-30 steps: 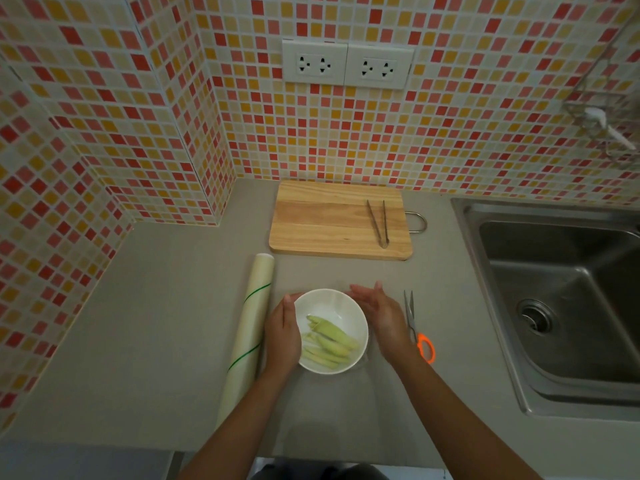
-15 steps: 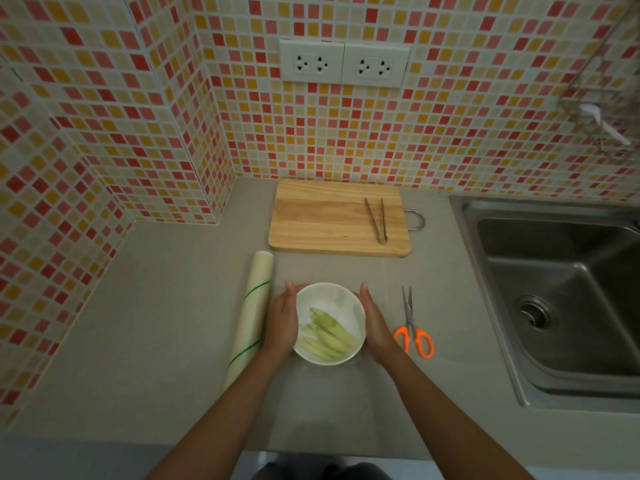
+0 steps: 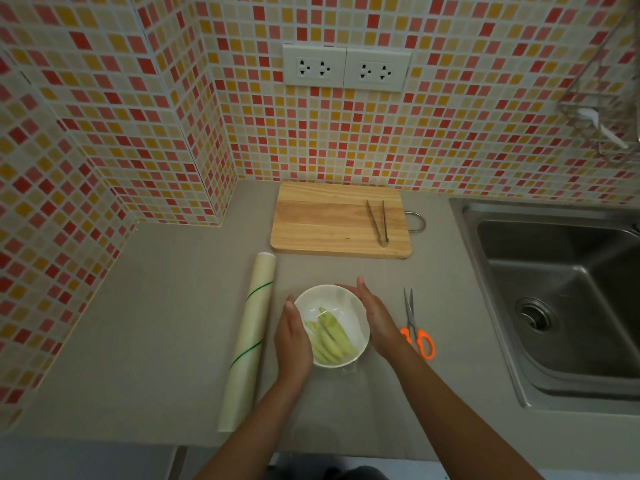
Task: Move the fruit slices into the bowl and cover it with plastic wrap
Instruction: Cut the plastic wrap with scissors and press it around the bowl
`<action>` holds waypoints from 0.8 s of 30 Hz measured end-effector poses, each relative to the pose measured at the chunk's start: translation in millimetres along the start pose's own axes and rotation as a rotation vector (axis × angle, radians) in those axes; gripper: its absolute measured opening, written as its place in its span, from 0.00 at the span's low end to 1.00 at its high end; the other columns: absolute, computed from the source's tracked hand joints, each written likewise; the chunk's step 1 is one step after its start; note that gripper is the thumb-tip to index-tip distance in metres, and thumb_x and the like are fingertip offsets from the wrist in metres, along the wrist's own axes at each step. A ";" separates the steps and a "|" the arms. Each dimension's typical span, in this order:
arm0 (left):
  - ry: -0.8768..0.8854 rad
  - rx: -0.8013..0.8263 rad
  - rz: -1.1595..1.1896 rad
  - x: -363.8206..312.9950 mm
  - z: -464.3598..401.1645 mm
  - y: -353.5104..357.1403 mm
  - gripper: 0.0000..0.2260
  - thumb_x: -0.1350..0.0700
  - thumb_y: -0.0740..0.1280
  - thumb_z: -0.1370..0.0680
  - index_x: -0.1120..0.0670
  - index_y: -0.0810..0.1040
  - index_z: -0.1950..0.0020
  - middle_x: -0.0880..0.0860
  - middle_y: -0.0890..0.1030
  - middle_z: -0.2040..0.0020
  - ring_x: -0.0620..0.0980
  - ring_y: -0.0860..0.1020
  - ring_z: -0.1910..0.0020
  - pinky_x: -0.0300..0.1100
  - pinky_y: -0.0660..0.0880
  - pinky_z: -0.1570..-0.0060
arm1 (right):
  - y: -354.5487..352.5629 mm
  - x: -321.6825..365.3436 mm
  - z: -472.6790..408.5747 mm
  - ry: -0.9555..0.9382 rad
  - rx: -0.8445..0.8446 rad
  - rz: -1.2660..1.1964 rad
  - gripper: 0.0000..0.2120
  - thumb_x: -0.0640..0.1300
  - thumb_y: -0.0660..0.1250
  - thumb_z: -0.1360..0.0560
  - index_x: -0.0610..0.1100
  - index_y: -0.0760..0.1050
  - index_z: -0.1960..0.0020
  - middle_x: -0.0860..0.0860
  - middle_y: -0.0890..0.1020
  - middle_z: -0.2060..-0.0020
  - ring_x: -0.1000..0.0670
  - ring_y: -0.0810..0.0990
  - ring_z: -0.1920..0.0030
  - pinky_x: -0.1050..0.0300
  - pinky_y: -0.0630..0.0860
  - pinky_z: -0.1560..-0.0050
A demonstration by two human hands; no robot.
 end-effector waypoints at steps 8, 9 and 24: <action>0.104 0.012 -0.028 -2.4 -16.2 0.2 0.19 0.50 0.49 0.16 0.49 0.80 0.46 0.49 0.82 0.50 0.51 0.80 0.46 0.42 0.73 0.46 | 3.0 -9.0 1.1 0.041 0.044 -0.012 0.33 0.65 0.48 0.22 0.42 0.77 0.38 0.39 0.81 0.41 0.41 0.79 0.39 0.40 0.69 0.32; 0.112 0.042 -0.046 -3.2 -20.1 0.3 0.20 0.49 0.49 0.16 0.51 0.80 0.45 0.49 0.83 0.50 0.50 0.80 0.46 0.42 0.73 0.45 | 2.7 -9.7 2.0 0.032 0.039 0.001 0.33 0.65 0.47 0.21 0.42 0.77 0.38 0.40 0.81 0.42 0.42 0.79 0.40 0.42 0.70 0.33; 0.193 0.042 -0.121 -33.7 -40.9 7.5 0.23 0.46 0.50 0.17 0.56 0.71 0.29 0.52 0.74 0.30 0.48 0.70 0.30 0.39 0.64 0.31 | -32.1 21.1 -10.3 -0.142 -0.274 0.046 0.29 0.57 0.47 0.18 0.36 0.77 0.40 0.39 0.81 0.43 0.45 0.80 0.46 0.53 0.73 0.41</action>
Point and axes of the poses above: each hand's wrist, its own z-axis away from the middle knuckle, its own y-axis out of the palm, x = y × z, the point moved 5 cm from there along -z, towards the middle knuckle
